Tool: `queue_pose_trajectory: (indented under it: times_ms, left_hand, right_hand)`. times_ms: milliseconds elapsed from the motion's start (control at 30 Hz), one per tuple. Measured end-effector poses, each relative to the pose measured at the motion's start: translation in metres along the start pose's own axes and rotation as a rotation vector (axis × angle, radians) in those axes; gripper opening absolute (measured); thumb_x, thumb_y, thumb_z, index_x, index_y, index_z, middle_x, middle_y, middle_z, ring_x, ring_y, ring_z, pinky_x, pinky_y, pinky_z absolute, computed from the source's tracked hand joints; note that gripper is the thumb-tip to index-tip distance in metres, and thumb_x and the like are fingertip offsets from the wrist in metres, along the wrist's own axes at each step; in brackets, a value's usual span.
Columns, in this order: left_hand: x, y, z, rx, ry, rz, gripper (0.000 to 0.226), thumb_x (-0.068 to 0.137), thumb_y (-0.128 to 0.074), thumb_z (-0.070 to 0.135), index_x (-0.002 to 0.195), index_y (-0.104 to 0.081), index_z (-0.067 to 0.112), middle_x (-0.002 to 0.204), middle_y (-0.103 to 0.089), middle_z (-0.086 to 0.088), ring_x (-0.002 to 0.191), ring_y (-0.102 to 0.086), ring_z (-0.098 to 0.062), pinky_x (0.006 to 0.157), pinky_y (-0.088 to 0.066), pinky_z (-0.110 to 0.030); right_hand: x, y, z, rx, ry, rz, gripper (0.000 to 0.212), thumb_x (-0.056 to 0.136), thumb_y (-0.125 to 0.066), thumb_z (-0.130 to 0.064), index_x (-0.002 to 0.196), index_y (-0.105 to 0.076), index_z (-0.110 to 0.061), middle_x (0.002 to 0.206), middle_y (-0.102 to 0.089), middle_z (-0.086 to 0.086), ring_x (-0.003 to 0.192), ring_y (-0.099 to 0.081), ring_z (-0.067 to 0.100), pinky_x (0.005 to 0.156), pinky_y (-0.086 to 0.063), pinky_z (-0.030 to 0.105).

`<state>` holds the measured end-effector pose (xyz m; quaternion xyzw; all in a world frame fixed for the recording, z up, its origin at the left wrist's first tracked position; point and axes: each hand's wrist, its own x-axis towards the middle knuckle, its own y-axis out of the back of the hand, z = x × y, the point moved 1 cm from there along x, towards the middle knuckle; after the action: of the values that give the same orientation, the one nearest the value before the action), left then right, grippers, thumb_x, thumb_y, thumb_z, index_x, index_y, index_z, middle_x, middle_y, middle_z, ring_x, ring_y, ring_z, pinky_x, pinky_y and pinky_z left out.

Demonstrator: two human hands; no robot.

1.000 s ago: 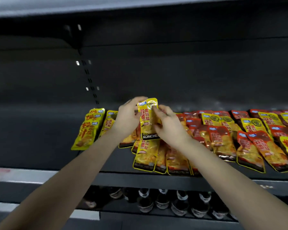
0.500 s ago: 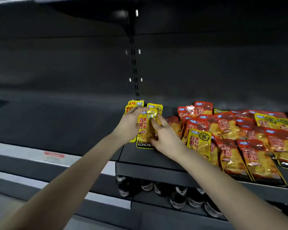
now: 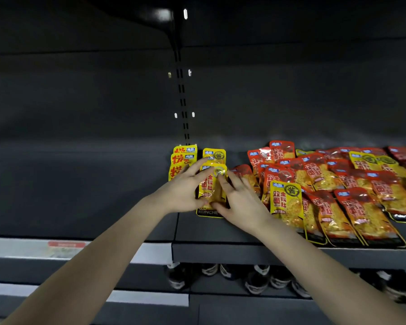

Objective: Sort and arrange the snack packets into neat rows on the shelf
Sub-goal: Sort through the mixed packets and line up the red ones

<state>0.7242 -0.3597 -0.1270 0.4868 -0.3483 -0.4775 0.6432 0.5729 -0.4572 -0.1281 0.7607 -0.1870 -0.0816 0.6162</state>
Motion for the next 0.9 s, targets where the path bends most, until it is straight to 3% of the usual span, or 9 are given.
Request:
queue_pose_trajectory:
  times_ms: [67, 200, 333, 667, 900]
  left_hand:
    - [0.001, 0.001, -0.002, 0.048, -0.015, -0.014, 0.083, 0.084, -0.063, 0.043, 0.15, -0.013, 0.034, 0.155, 0.011, 0.022, 0.146, 0.002, -0.028, 0.117, -0.017, -0.048]
    - [0.0, 0.0, 0.001, 0.191, -0.068, -0.018, 0.074, 0.091, -0.055, 0.044, 0.151, -0.013, 0.031, 0.157, 0.007, 0.011, 0.146, -0.002, -0.022, 0.119, 0.0, -0.047]
    - [-0.002, 0.001, 0.002, 0.285, -0.06, -0.048, 0.069, 0.094, -0.045, 0.049, 0.151, -0.01, 0.033, 0.158, 0.008, 0.007, 0.146, 0.004, -0.024, 0.115, 0.008, -0.052]
    - [-0.003, -0.004, -0.001, 0.309, -0.021, -0.132, 0.07, 0.092, -0.029, 0.063, 0.148, 0.006, 0.041, 0.158, 0.018, 0.006, 0.144, 0.021, -0.024, 0.115, 0.012, -0.052]
    - [-0.003, 0.009, 0.007, 0.295, -0.057, -0.041, 0.072, 0.092, -0.03, 0.063, 0.149, 0.006, 0.038, 0.158, 0.017, 0.005, 0.143, 0.023, -0.024, 0.116, 0.012, -0.05]
  right_hand:
    - [-0.001, -0.004, 0.001, -0.083, -0.007, 0.0, 0.072, 0.092, -0.045, -0.048, 0.148, -0.018, -0.011, 0.152, -0.021, 0.012, 0.138, -0.019, 0.032, 0.113, -0.019, 0.044]
    - [-0.003, -0.012, 0.0, -0.2, -0.015, 0.042, 0.064, 0.088, -0.028, -0.052, 0.136, -0.046, -0.013, 0.141, -0.045, 0.01, 0.131, -0.039, 0.037, 0.107, -0.022, 0.059]
    - [-0.004, -0.015, 0.003, -0.224, -0.009, 0.04, 0.072, 0.085, -0.011, -0.055, 0.143, -0.034, -0.02, 0.149, -0.036, -0.001, 0.139, -0.026, 0.031, 0.111, -0.006, 0.059]
    - [-0.004, -0.021, 0.003, -0.281, -0.027, 0.121, 0.06, 0.085, -0.028, -0.048, 0.13, -0.055, -0.018, 0.132, -0.057, 0.0, 0.123, -0.049, 0.033, 0.1, -0.025, 0.069]
    - [-0.003, -0.013, 0.01, -0.305, -0.052, 0.192, 0.061, 0.087, -0.026, -0.047, 0.131, -0.052, -0.015, 0.134, -0.054, 0.006, 0.128, -0.044, 0.035, 0.101, -0.023, 0.069]
